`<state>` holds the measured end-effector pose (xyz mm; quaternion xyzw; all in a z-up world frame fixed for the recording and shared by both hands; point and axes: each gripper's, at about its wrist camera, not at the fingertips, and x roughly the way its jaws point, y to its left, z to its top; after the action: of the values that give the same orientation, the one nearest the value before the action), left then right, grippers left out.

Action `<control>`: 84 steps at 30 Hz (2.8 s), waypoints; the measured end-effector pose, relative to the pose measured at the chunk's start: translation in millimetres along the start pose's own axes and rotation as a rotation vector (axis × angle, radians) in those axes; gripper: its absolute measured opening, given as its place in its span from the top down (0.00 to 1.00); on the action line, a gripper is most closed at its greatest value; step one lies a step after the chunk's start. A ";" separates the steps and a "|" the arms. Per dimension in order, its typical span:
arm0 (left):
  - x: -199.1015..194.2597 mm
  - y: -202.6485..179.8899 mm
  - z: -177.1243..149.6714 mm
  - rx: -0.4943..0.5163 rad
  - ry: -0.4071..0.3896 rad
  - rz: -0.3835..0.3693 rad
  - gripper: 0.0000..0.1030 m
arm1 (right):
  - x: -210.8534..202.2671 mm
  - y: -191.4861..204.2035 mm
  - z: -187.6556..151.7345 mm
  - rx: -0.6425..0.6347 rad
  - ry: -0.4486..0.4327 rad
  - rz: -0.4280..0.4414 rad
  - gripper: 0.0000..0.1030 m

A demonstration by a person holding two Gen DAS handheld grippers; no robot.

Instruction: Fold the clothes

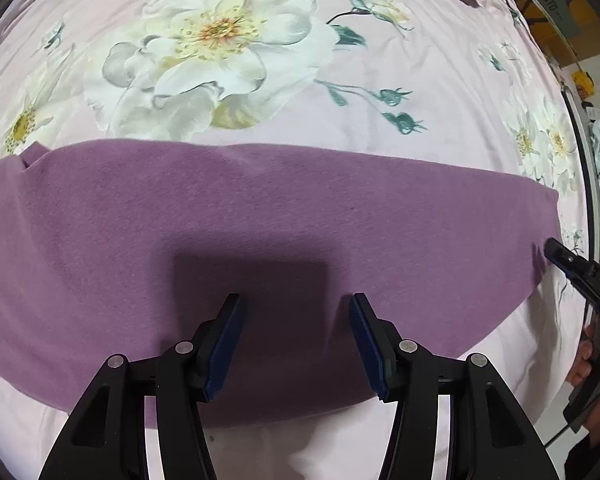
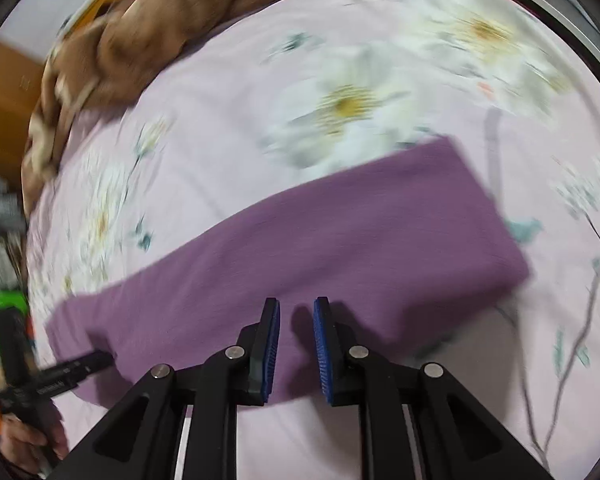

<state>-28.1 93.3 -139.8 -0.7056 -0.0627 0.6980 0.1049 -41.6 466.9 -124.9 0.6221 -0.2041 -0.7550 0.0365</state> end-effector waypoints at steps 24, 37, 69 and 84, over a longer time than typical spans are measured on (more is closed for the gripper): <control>18.7 -72.5 8.9 0.153 0.010 0.034 0.45 | 30.9 -105.3 11.7 0.310 -0.083 0.321 0.57; 18.5 -70.1 4.1 0.135 0.004 0.032 0.45 | 24.1 -89.2 16.9 0.295 -0.088 0.399 0.87; -67.2 110.5 -49.0 -0.045 -0.116 -0.054 0.45 | -32.7 245.0 -71.9 -0.380 -0.104 0.224 0.89; -57.2 174.9 -54.7 -0.113 -0.112 -0.114 0.45 | 27.2 291.7 -167.1 -0.446 0.128 0.189 0.66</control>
<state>15.3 -93.2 -125.1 -0.6657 -0.1480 0.7244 0.1008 53.8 147.9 -70.8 0.6233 -0.0872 -0.7337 0.2561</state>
